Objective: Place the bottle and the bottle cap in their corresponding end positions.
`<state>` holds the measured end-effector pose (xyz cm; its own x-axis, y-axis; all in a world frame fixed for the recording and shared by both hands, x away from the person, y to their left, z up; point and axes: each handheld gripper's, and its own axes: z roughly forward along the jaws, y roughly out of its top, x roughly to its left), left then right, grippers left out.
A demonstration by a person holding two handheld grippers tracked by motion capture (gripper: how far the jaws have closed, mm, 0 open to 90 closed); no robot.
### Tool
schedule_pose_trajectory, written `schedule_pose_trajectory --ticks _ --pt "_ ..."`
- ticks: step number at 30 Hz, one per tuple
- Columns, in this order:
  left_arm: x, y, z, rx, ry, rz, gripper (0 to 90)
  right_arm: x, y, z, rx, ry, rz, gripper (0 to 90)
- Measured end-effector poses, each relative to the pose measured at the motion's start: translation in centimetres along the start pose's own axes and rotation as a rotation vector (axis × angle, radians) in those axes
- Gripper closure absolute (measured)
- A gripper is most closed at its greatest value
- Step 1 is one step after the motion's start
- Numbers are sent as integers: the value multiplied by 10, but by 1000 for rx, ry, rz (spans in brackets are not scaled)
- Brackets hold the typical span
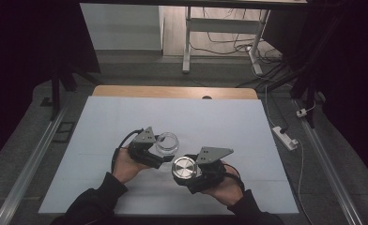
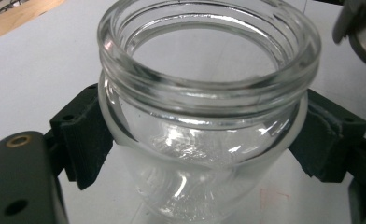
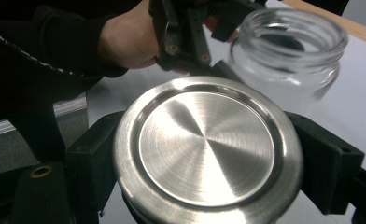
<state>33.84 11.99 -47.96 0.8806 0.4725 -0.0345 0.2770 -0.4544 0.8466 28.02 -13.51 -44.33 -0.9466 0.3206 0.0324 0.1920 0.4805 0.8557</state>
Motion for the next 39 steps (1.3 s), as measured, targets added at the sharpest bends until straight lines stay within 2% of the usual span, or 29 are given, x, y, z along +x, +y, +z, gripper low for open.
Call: schedule_pose_trajectory --ticks 16,30,39 --pt "16 14 13 -29 3 -7 161 2 -15 11 33 -11 -6 184" --pt "33 24 29 -43 27 0 161 0 -26 27 53 -12 -15 184" --pt "46 26 40 -44 54 -11 161 -2 -32 37 68 -14 -19 184"
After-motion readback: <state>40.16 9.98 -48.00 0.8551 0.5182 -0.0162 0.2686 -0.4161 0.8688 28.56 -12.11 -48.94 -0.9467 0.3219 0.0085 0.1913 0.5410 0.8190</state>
